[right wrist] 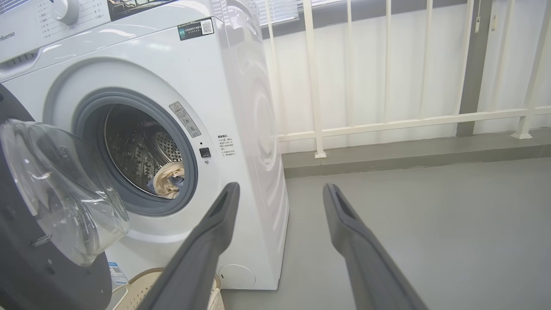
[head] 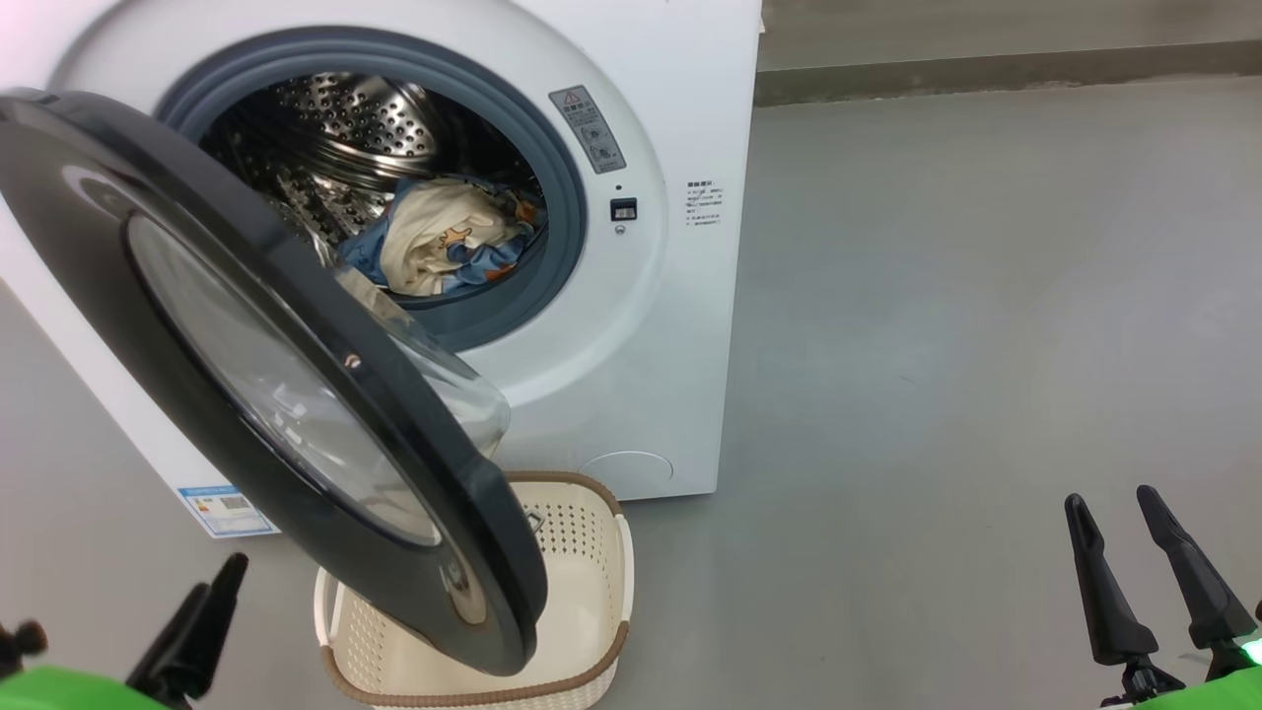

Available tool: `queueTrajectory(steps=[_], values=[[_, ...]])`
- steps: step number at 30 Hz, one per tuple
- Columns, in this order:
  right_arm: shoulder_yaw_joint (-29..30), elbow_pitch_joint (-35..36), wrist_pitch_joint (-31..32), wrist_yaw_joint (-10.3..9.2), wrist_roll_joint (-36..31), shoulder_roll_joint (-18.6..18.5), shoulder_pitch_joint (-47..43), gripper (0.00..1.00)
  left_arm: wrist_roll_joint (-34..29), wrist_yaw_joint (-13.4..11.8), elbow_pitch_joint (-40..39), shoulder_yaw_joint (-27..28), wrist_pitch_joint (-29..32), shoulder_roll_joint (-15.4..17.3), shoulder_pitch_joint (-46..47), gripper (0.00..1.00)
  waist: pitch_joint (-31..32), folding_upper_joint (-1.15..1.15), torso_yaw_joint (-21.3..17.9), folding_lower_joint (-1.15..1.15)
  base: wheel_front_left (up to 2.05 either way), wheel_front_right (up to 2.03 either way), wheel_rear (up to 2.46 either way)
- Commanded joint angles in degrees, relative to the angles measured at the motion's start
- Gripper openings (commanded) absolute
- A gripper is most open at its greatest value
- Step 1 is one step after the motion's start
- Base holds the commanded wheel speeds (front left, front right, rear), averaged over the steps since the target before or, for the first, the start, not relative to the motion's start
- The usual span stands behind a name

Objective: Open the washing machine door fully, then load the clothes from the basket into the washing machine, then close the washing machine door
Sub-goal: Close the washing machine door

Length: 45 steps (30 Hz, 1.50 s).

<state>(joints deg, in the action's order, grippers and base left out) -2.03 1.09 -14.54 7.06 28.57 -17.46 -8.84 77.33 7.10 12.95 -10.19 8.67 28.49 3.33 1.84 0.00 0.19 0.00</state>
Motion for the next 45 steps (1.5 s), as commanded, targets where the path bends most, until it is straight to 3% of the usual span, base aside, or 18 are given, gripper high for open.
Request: queueTrajectory(steps=[1,15,24,38,45], values=[[-0.7,1.1,-0.5,0.43,-0.2,-1.3,0.4,1.0,-0.5,0.4,-1.5,1.9,-1.7,1.7,1.3,1.0,0.0,0.0,-0.1,0.0,0.0,0.0,0.0],[0.3,0.9,-0.5,0.43,-0.1,-1.4,-0.2,1.0,-2.6,0.4,1.5,-7.1,-20.5,3.2,-2.3,1.0,-0.1,0.0,-0.7,0.0,0.0,0.0,0.0],[0.6,0.5,-0.5,0.43,0.0,-1.2,-0.4,1.0,-9.6,0.4,4.0,-9.4,-23.6,3.3,-2.6,1.0,0.2,0.0,-0.8,0.0,0.0,0.0,0.0],[0.8,0.4,-0.5,0.43,0.1,-1.3,-1.2,1.0,-38.5,0.4,1.2,5.9,-23.7,-5.7,-6.5,1.0,0.5,0.0,-1.4,0.0,0.0,0.0,0.0],[0.6,0.2,-0.5,0.43,0.1,-1.2,-1.3,1.0,-45.6,0.4,-1.4,10.4,-23.7,-9.9,-8.4,1.0,0.6,0.0,-1.5,0.0,0.0,0.0,0.0]])
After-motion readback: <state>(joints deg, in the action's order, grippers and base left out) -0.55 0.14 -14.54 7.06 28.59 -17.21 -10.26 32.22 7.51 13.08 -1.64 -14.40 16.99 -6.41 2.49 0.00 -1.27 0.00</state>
